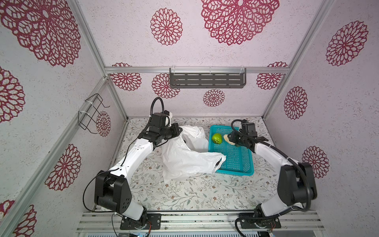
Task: Place the fruits into the plastic bag
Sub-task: 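Lower the right gripper and grasp the cream fruit, then carry the cream fruit into the bag and open the right gripper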
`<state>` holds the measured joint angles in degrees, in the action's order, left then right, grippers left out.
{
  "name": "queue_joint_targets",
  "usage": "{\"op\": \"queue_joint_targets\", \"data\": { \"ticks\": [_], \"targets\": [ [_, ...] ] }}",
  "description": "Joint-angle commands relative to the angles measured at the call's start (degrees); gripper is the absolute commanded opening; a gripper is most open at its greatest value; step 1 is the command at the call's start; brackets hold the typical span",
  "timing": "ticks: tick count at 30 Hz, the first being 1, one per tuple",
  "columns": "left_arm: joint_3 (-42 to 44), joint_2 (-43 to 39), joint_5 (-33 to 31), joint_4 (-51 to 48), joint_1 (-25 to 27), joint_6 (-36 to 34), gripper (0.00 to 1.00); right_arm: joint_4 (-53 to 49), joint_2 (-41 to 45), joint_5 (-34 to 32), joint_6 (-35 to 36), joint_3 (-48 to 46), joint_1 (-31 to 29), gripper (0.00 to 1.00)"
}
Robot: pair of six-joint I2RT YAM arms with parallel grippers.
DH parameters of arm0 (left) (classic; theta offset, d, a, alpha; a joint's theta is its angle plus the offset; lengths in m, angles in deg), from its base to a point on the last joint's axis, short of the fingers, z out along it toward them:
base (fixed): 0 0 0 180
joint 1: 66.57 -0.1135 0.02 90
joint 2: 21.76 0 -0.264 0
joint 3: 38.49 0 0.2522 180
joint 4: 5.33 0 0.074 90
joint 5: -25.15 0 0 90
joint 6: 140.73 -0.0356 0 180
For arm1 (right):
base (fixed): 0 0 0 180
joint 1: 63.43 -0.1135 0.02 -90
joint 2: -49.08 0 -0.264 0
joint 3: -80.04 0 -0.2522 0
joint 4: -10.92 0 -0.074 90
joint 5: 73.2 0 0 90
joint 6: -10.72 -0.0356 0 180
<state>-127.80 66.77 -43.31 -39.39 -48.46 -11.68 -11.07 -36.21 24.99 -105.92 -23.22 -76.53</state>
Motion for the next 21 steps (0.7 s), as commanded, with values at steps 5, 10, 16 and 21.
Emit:
{"op": "queue_joint_targets", "data": {
  "ticks": [5,10,16,21],
  "targets": [
    [0.2,-0.1,0.3,2.1,0.0,0.1,0.00,3.8,5.9,20.0,5.6,-2.9,-10.8,0.43],
    [0.5,-1.3,-0.1,1.8,0.1,-0.2,0.00,4.8,-1.0,24.3,6.5,0.9,-18.0,0.45],
    [0.8,-3.4,-1.2,0.4,0.2,-1.3,0.00,-5.0,-13.2,26.9,13.8,13.4,-26.0,0.46],
    [1.7,-4.4,-1.7,0.3,0.2,-1.3,0.00,-12.1,-17.6,26.8,19.1,19.6,-29.6,0.73]
  ]
}}
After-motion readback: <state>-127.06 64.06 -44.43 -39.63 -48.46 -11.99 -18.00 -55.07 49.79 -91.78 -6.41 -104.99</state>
